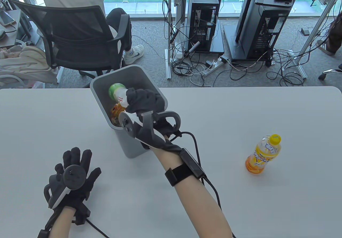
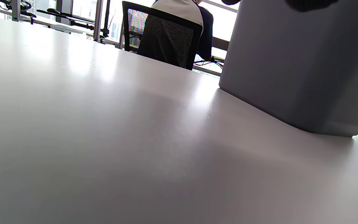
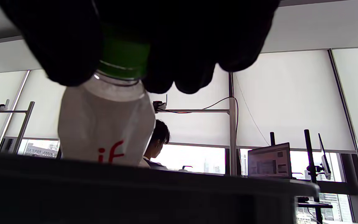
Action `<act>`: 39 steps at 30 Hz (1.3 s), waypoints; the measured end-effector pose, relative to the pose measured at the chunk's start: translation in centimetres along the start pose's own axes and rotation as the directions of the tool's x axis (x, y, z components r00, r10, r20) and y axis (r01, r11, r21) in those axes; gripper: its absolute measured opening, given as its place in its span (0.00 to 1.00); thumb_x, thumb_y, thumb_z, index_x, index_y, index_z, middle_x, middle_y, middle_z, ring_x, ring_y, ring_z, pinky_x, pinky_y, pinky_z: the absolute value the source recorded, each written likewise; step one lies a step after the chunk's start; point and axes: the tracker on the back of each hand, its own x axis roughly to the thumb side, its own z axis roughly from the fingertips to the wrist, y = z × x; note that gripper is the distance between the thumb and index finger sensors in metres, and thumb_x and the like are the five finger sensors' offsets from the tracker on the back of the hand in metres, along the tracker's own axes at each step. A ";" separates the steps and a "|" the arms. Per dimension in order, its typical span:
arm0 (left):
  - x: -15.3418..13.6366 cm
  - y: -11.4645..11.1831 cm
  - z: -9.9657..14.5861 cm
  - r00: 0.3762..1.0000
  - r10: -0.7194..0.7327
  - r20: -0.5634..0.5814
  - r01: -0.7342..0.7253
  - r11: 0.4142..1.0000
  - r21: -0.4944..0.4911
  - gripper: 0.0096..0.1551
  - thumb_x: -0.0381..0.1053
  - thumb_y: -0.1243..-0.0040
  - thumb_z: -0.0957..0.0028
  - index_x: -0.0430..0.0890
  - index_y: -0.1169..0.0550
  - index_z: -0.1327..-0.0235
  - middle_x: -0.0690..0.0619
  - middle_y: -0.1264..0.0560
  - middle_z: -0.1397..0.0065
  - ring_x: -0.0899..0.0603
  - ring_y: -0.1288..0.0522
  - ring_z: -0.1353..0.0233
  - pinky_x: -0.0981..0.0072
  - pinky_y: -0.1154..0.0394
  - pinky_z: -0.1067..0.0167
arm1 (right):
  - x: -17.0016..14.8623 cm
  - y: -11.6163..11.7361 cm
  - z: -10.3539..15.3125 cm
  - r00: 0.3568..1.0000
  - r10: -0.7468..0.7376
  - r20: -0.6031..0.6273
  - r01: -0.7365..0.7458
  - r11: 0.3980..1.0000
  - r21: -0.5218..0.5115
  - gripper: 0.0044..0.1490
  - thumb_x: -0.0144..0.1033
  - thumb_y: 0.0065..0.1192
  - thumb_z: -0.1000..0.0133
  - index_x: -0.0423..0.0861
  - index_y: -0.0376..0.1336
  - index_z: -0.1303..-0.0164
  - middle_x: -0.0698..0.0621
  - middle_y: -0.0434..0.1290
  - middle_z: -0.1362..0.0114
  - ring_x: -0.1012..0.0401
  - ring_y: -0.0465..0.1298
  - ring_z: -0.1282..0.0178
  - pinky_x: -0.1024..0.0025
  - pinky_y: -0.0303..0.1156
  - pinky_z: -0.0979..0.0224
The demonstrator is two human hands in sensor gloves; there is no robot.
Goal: Place bottles in bin
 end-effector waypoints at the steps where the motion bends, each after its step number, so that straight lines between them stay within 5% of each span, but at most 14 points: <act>1: 0.0 0.0 0.0 1.000 0.001 0.000 -0.001 1.000 -0.001 0.47 0.75 0.57 0.47 0.63 0.52 0.15 0.54 0.63 0.08 0.39 0.66 0.09 0.33 0.62 0.18 | 0.3 0.2 0.1 1.000 0.009 0.010 -0.009 1.000 0.005 0.37 0.53 0.70 0.53 0.58 0.62 0.32 0.55 0.75 0.32 0.52 0.76 0.32 0.54 0.72 0.26; 11: -0.1 0.0 0.0 1.000 -0.004 -0.005 0.004 1.000 -0.002 0.47 0.75 0.57 0.46 0.62 0.52 0.15 0.54 0.63 0.08 0.39 0.66 0.09 0.33 0.62 0.18 | -1.7 -0.2 0.6 0.999 0.021 -0.039 -0.016 0.993 0.118 0.42 0.63 0.59 0.50 0.57 0.60 0.25 0.53 0.71 0.24 0.50 0.72 0.27 0.52 0.68 0.23; 21: 0.3 -0.5 -0.2 0.999 -0.041 -0.001 0.041 0.999 -0.027 0.47 0.75 0.57 0.46 0.63 0.52 0.15 0.54 0.63 0.08 0.39 0.66 0.09 0.32 0.62 0.18 | -12.3 -1.4 2.1 0.955 0.169 -0.244 -0.125 0.974 0.188 0.42 0.63 0.59 0.50 0.56 0.60 0.25 0.51 0.70 0.23 0.49 0.71 0.26 0.51 0.67 0.23; 33: 1.1 -1.1 -0.7 0.995 -0.102 0.019 0.103 0.993 -0.065 0.47 0.76 0.59 0.45 0.63 0.54 0.15 0.54 0.65 0.08 0.39 0.67 0.09 0.32 0.61 0.18 | -27.0 -1.0 8.1 0.765 0.463 -0.448 -0.279 0.865 0.417 0.44 0.64 0.59 0.50 0.56 0.60 0.24 0.50 0.67 0.20 0.48 0.68 0.22 0.48 0.64 0.21; 39: 1.1 -1.1 -0.7 0.994 -0.110 0.015 0.111 0.991 -0.072 0.47 0.76 0.59 0.45 0.63 0.54 0.15 0.54 0.65 0.08 0.39 0.67 0.09 0.32 0.62 0.18 | -33.1 -0.3 11.8 0.614 0.542 -0.573 -0.095 0.772 0.628 0.51 0.69 0.54 0.50 0.55 0.53 0.17 0.47 0.61 0.14 0.43 0.63 0.19 0.44 0.63 0.20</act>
